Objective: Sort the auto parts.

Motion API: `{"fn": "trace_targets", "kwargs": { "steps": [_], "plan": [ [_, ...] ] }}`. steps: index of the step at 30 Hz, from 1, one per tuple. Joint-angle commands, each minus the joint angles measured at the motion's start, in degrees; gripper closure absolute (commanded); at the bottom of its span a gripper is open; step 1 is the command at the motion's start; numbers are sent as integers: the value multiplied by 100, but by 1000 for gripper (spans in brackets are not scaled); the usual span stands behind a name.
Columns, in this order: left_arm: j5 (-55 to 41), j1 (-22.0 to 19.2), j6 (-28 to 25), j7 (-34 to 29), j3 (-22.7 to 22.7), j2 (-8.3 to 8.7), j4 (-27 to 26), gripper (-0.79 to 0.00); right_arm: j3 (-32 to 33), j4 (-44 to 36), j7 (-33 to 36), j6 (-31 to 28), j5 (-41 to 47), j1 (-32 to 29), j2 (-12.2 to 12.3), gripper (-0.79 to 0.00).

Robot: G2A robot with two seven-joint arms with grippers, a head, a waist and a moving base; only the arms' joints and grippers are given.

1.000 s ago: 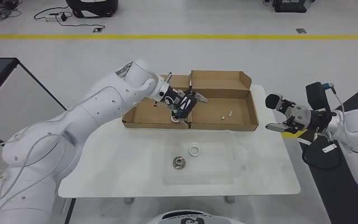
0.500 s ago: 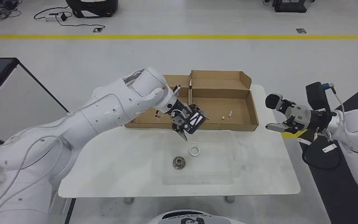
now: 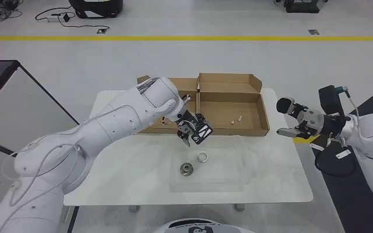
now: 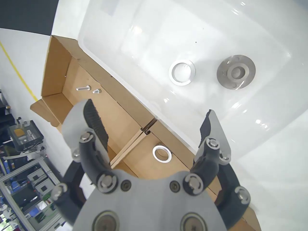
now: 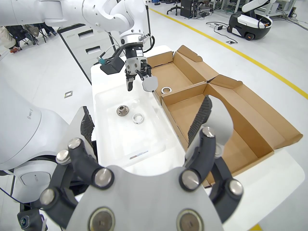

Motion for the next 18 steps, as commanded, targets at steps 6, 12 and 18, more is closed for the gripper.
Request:
{"fn": "trace_targets", "kwargs": {
  "steps": [6,12,18],
  "plan": [
    [-12,-8,0,-1,0,-4,-3,-785,0,0,0,0,-1,0,0,-785],
    [-12,-8,0,-1,0,-4,-3,-785,0,0,0,0,-1,0,0,-785],
    [-155,74,200,-54,-86,15,-181,-785,0,0,0,0,-1,0,0,-785]
  ]
}}
